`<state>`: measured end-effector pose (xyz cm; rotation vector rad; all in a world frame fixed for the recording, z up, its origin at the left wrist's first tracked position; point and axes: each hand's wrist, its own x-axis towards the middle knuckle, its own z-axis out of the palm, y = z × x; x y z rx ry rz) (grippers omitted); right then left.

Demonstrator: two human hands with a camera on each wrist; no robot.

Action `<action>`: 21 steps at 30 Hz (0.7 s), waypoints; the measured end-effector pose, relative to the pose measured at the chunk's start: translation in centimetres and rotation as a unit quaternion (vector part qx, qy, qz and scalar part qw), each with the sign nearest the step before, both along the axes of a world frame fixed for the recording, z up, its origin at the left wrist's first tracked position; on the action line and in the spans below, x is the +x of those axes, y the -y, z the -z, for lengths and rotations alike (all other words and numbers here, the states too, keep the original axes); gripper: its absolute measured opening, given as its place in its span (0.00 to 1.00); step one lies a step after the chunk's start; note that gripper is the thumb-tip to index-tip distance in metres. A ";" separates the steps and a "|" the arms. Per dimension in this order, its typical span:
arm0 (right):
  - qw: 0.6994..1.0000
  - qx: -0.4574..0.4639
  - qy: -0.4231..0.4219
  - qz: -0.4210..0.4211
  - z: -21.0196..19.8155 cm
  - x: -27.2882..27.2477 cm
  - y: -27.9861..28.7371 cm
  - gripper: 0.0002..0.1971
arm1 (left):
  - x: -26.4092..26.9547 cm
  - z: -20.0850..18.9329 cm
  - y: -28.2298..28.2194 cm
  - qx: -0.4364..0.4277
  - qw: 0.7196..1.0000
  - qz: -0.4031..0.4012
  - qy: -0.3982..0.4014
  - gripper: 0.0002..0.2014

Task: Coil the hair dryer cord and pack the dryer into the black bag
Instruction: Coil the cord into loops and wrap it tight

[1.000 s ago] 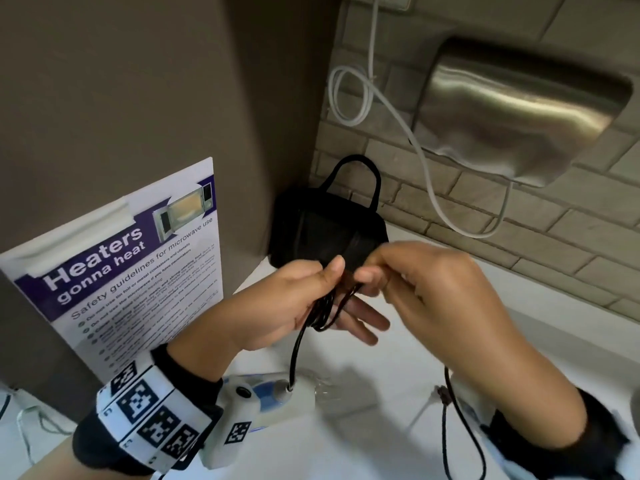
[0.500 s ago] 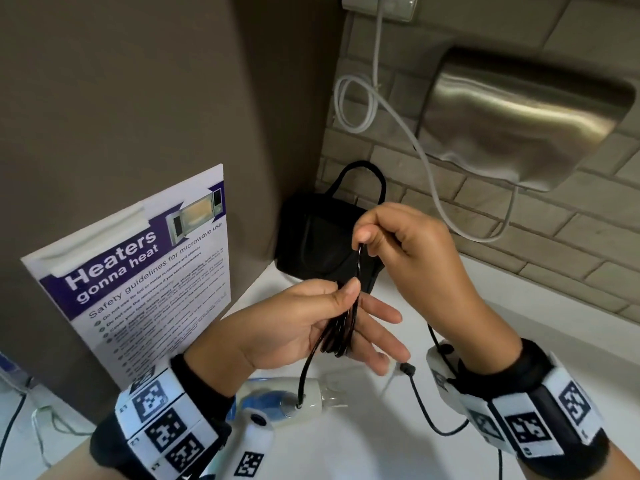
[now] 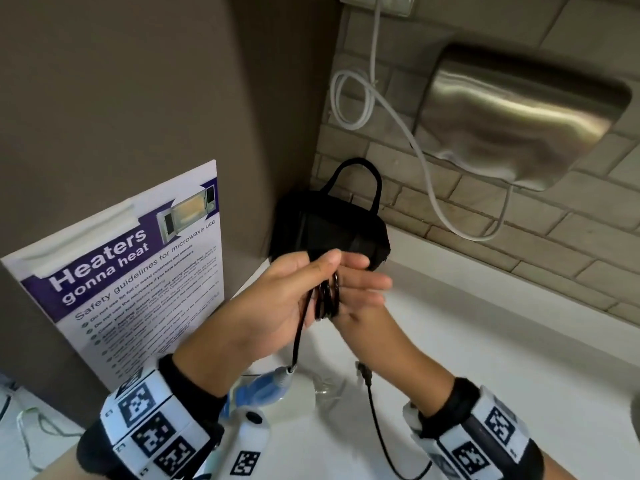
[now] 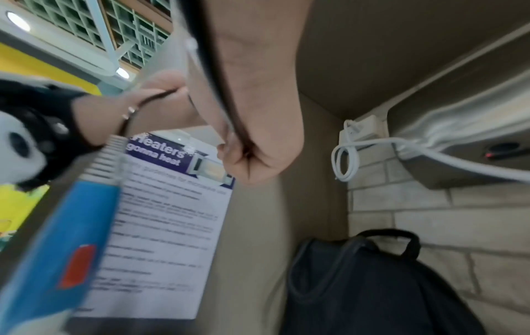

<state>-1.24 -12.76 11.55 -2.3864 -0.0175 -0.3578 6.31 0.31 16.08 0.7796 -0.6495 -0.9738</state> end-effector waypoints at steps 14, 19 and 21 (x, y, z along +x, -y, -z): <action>0.987 -0.154 -0.030 0.035 -4.8 -5.8 -3.6 0.16 | 3.2 2.0 2.0 0.072 0.970 -0.215 0.090 0.16; 0.978 -0.180 0.054 0.086 -7.1 -5.0 -2.4 0.14 | 1.8 1.9 2.3 0.127 0.962 -0.167 0.175 0.16; 0.975 -0.190 0.072 0.090 -7.5 -5.0 -2.0 0.14 | 2.0 1.9 2.0 0.125 0.961 -0.174 0.174 0.17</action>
